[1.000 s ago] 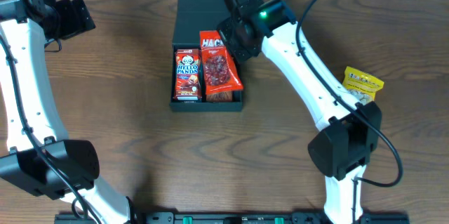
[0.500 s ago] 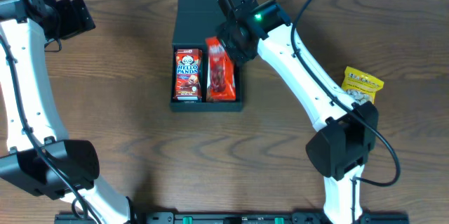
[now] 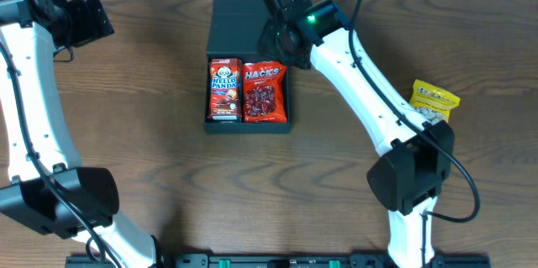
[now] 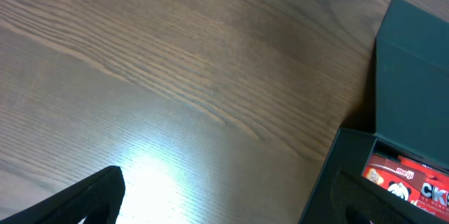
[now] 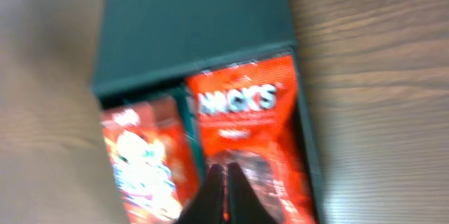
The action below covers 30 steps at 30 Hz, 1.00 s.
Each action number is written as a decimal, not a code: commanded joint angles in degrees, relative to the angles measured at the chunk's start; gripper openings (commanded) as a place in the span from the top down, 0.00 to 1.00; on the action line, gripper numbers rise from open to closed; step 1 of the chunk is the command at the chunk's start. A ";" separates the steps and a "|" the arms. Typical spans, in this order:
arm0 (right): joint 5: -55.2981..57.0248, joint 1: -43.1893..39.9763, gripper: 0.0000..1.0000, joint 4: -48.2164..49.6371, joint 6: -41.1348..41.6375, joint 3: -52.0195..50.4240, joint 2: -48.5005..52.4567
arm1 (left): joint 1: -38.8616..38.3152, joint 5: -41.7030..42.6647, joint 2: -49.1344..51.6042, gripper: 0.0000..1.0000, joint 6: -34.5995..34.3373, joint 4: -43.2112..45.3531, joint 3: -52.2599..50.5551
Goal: Pack container
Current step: 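Press the red bag down, release, and lift the right gripper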
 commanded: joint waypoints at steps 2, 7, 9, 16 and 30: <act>0.72 1.01 0.98 -2.73 -16.02 -0.48 1.62 | 0.09 0.20 0.46 0.05 -0.07 0.04 -0.33; -1.62 0.96 0.98 -6.45 -17.57 -4.02 2.36 | 0.09 0.20 0.46 0.05 -0.07 0.04 -0.33; -3.13 1.25 0.99 -6.21 -19.12 -5.77 2.43 | 0.09 0.20 0.46 0.05 -0.07 0.09 -0.33; -5.90 1.70 0.98 -0.98 -19.93 -14.99 2.43 | 0.09 0.20 0.46 0.05 -0.07 0.07 -0.33; -5.62 1.60 0.99 1.01 -23.30 -16.76 2.73 | 0.09 0.22 0.46 0.05 -0.07 -0.02 -0.33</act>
